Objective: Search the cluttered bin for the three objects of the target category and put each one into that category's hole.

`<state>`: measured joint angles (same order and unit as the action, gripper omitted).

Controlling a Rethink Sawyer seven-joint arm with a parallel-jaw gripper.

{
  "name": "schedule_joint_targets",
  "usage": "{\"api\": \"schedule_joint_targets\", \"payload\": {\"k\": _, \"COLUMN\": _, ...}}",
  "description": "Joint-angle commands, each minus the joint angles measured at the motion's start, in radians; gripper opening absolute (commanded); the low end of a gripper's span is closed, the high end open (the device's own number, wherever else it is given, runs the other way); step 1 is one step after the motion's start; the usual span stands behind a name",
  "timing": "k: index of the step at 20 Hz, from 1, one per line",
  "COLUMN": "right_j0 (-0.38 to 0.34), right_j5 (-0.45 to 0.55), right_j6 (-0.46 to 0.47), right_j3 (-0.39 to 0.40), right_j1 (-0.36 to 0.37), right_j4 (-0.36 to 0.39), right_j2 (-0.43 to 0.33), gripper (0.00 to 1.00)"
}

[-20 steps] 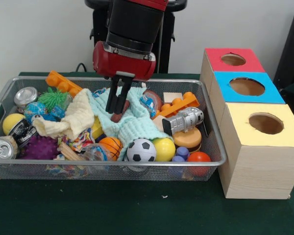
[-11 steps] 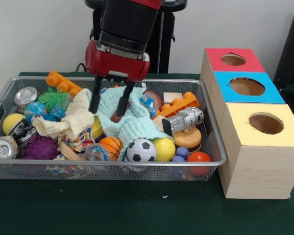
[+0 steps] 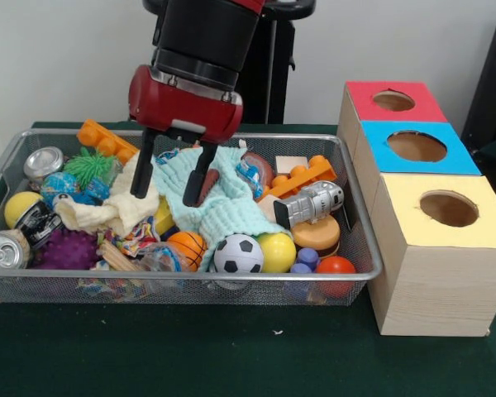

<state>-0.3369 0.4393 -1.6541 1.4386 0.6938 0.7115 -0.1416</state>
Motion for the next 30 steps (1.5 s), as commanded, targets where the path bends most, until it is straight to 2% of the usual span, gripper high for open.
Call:
{"api": "schedule_joint_targets", "payload": {"k": 1, "right_j0": 0.034, "right_j5": -0.071, "right_j6": 0.000, "right_j3": -0.047, "right_j1": -0.066, "right_j4": 0.125, "right_j2": 0.018, "gripper": 1.00}}
{"api": "schedule_joint_targets", "payload": {"k": 8, "right_j0": 0.063, "right_j5": -0.095, "right_j6": -0.045, "right_j3": -0.076, "right_j1": -0.103, "right_j4": 0.146, "right_j2": 0.060, "gripper": 1.00}}
{"api": "schedule_joint_targets", "payload": {"k": 13, "right_j0": 0.060, "right_j5": -0.095, "right_j6": -0.054, "right_j3": -0.095, "right_j1": -0.162, "right_j4": 0.144, "right_j2": 0.068, "gripper": 1.00}}
{"api": "schedule_joint_targets", "payload": {"k": 20, "right_j0": 0.044, "right_j5": -0.126, "right_j6": -0.037, "right_j3": -0.074, "right_j1": -0.187, "right_j4": 0.142, "right_j2": 0.072, "gripper": 1.00}}
{"api": "schedule_joint_targets", "payload": {"k": 23, "right_j0": 0.005, "right_j5": -0.124, "right_j6": 0.019, "right_j3": -0.046, "right_j1": -0.179, "right_j4": 0.132, "right_j2": 0.039, "gripper": 1.00}}
{"api": "schedule_joint_targets", "payload": {"k": 30, "right_j0": -0.052, "right_j5": -0.122, "right_j6": 0.060, "right_j3": -0.022, "right_j1": -0.170, "right_j4": 0.112, "right_j2": -0.010, "gripper": 1.00}}
